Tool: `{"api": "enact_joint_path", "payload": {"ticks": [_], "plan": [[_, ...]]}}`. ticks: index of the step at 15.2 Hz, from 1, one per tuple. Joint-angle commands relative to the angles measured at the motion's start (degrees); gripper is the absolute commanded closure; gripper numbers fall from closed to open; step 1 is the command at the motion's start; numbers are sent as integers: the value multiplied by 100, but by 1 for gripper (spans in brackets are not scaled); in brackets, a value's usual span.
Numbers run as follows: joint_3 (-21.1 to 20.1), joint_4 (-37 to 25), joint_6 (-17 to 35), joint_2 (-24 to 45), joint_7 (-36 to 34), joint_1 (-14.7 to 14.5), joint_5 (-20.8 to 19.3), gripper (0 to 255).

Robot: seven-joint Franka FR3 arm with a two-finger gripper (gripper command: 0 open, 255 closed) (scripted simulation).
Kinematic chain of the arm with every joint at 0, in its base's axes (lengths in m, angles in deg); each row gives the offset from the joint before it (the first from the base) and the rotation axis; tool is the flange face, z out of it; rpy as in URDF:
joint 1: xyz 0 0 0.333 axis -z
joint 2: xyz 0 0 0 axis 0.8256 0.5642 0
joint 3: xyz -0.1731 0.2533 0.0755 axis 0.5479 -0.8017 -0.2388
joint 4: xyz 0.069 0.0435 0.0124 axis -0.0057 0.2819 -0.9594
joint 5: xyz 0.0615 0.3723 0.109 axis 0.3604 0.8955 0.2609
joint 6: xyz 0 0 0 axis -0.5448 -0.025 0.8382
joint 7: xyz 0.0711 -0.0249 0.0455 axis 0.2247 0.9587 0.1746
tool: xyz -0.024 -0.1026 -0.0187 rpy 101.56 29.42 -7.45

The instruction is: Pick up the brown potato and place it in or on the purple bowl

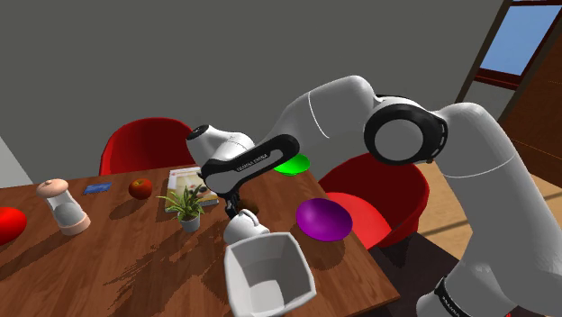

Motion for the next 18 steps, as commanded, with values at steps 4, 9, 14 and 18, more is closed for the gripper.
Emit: {"api": "enact_joint_path", "payload": {"ticks": [4, 9, 14, 18], "plan": [[0, -1, -1, 1, 0, 0, 0, 255], [-7, -4, -48, -44, 12, 3, 11, 255], [-41, -51, -293, -251, 76, 16, 63, 255], [-64, -121, -502, -398, 129, 21, 103, 255]]}}
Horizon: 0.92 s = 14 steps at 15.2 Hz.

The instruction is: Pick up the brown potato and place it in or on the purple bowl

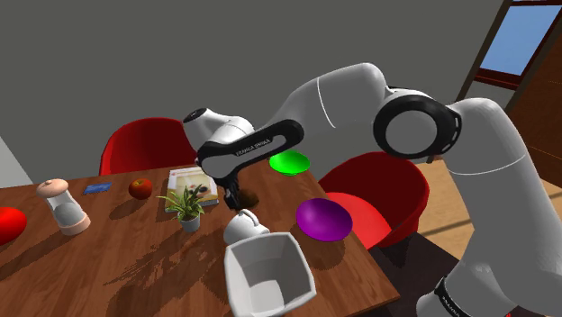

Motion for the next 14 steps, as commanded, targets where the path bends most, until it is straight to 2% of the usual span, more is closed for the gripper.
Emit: {"api": "enact_joint_path", "payload": {"ticks": [1, 14], "plan": [[-13, -29, -106, -78, 21, 0, 21, 255], [-64, -409, -800, -416, 188, -9, 122, 255]]}}
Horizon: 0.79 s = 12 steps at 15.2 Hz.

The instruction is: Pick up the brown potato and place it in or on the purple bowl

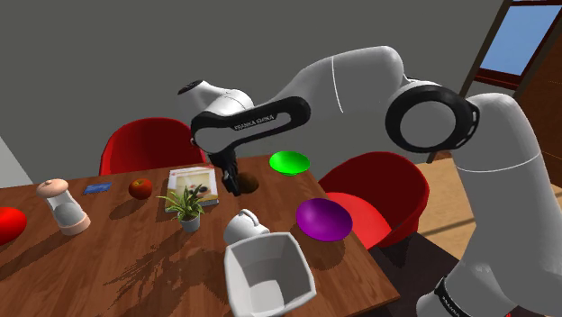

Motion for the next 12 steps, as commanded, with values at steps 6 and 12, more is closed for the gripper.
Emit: {"api": "enact_joint_path", "payload": {"ticks": [6, 12], "plan": [[-60, 2346, 889, -1509, 76, 471, 161, 255], [-16, 4163, 1545, -2779, 336, 810, 338, 255]]}}
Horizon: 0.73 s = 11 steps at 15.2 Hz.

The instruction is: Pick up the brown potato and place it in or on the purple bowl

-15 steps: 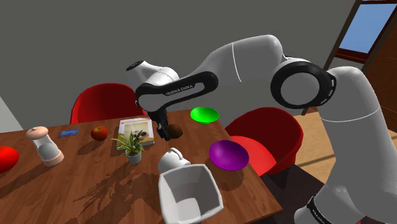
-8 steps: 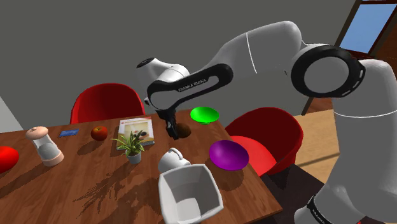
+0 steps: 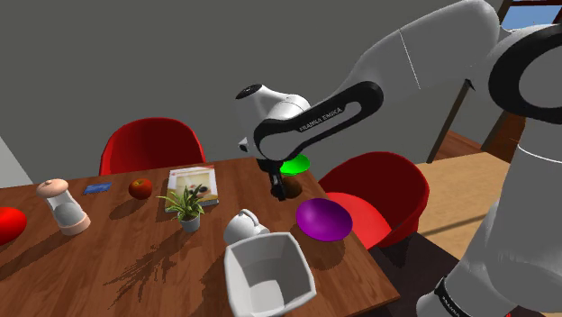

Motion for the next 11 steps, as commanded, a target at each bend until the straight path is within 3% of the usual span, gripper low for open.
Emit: {"api": "enact_joint_path", "payload": {"ticks": [1, 9, 11], "plan": [[26, 608, 214, -438, 105, 98, 63, 255], [309, 2685, 772, -2143, 717, 383, 253, 255], [311, 2748, 930, -2039, 659, 386, 207, 255]]}}
